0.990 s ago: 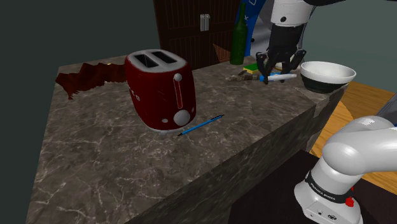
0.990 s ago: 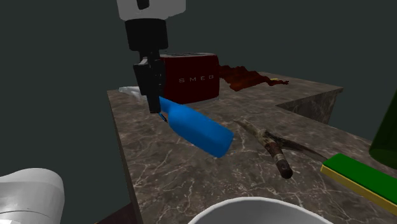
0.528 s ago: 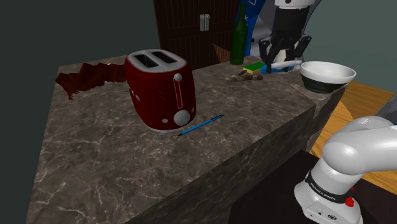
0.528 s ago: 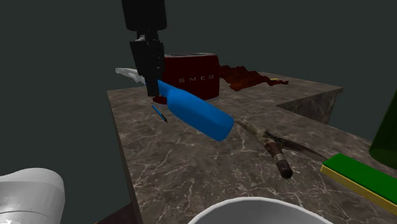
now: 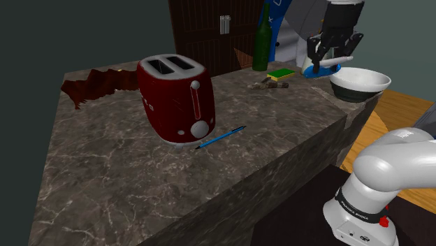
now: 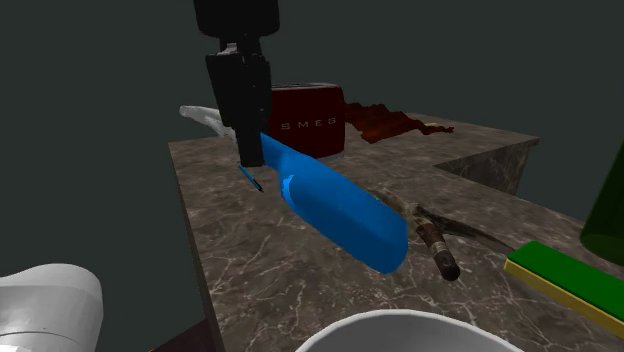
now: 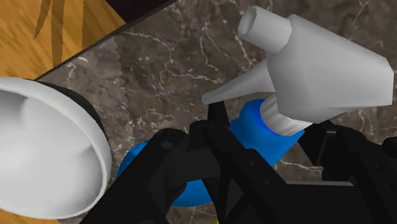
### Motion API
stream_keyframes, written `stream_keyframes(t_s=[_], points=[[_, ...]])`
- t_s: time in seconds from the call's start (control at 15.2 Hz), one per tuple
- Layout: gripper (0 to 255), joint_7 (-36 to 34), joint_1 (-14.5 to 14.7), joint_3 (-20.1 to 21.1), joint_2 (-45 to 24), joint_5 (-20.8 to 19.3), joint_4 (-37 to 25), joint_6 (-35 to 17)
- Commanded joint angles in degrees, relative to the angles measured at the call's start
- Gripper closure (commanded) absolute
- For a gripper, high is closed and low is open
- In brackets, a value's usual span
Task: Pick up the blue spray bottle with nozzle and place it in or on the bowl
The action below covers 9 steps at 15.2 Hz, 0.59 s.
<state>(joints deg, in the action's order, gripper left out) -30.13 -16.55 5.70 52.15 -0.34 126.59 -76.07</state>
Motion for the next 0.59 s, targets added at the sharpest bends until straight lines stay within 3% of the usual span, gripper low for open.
stream_keyframes(t_s=[0.0,0.53], points=[[255,2.5,-0.3,-2.5,1.5,-2.0,0.9,0.5],[255,13.3,-1.9,-13.7,2.5,-11.1,1.1,0.1]])
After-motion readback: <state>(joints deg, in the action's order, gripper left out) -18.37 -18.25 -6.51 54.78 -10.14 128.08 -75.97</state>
